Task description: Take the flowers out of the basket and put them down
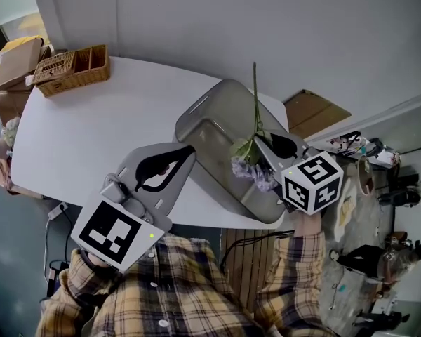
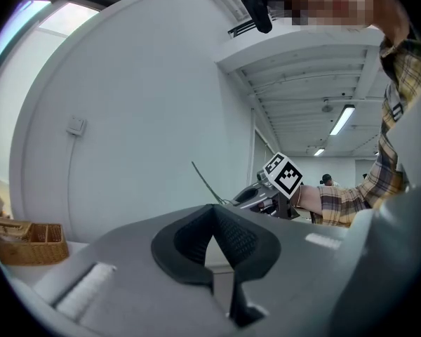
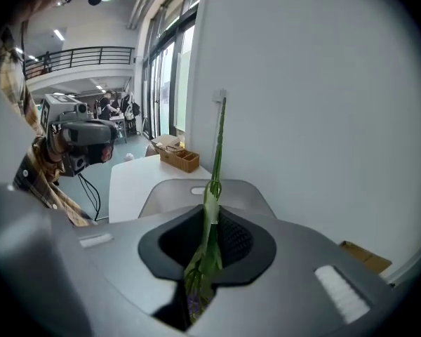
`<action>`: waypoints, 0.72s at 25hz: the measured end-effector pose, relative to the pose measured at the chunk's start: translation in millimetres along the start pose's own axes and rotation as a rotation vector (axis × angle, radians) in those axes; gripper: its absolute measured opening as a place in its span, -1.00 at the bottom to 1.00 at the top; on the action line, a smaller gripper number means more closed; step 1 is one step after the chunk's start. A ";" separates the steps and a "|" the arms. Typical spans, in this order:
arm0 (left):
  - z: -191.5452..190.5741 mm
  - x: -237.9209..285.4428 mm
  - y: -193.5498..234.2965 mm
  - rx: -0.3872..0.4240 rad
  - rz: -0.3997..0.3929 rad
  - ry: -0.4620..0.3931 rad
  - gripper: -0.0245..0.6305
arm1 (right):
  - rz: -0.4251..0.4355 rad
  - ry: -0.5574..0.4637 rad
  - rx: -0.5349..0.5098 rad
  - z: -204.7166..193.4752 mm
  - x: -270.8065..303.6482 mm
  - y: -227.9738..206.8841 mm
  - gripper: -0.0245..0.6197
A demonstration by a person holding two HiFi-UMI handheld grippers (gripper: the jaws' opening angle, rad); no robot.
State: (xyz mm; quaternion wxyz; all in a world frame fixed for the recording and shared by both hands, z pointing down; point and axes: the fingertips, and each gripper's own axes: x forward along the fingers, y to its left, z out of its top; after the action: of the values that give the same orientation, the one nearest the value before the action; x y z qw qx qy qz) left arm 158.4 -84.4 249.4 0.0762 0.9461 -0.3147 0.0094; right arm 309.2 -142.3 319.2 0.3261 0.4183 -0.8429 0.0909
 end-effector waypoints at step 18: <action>6.9 -44.0 35.8 -0.017 0.054 -0.016 -0.89 | 0.014 -0.147 -0.054 90.7 -6.9 50.7 -0.78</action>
State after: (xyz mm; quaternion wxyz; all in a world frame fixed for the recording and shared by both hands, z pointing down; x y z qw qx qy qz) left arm 101.6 -87.6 244.7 0.0816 0.9366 -0.3408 0.0013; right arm 230.5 -144.4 251.1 0.2740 0.4089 -0.8696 0.0394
